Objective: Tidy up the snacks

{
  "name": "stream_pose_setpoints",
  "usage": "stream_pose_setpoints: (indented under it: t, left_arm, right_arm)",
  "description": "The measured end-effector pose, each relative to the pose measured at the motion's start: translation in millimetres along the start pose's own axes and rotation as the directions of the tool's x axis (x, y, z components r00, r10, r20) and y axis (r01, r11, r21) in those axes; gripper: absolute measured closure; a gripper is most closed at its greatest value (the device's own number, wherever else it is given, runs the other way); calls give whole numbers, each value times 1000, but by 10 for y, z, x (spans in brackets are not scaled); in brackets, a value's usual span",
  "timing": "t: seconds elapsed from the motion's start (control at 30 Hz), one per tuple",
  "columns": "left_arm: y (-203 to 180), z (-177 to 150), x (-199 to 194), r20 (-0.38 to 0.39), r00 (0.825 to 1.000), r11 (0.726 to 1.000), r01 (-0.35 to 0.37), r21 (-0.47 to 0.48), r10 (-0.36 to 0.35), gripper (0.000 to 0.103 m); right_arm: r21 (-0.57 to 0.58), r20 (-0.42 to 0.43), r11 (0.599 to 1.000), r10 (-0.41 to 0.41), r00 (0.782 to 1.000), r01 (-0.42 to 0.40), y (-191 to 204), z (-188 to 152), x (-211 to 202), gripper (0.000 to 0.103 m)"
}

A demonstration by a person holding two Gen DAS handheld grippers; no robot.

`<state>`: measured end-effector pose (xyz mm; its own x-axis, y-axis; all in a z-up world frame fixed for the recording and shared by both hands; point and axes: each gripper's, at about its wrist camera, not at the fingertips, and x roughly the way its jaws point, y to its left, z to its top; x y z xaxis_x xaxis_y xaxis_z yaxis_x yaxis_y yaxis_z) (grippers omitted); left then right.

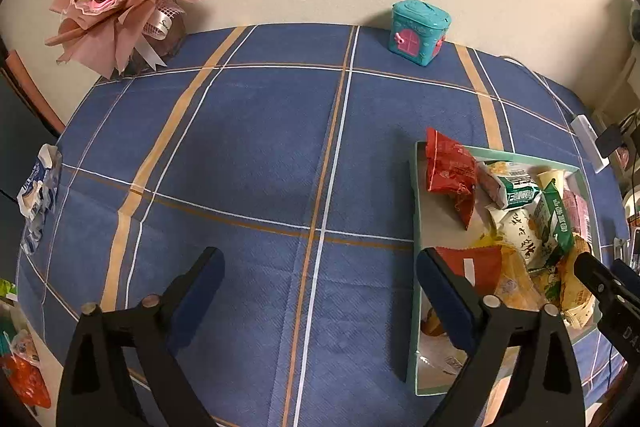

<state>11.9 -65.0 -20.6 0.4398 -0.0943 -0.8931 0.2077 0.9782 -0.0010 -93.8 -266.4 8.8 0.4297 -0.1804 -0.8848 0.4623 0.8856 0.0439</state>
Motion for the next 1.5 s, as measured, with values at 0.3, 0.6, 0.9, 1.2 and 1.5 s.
stream_pose_setpoints:
  t: [0.3,0.6,0.9,1.2,1.5]
  left_arm:
    - [24,-10,51,-29,1000,1000,-10,-4,10,0]
    - [2,-30,-23,-1,1000,1000,-5,5,5,0]
    - [108,-226,-181,10,1000,1000,-22,-8,22,0]
    - [335,-558,-312,-14,1000,999,-8,-41,7,0]
    - [348,-789,-451,12,1000,1000,-11,19,11,0]
  right_arm:
    - [-15,20,1000,18,1000,-18,45,-6,4,0]
    - [-11,19,1000,18,1000,-18,53,-34,-13,0]
    - [0,35,999,40,999,-40,86,-184,-135,0]
    - [-27,55,999,37,998,-35,162,-489,-316,0]
    - [-53,74,998,21,997,-17,232,-757,-435,0]
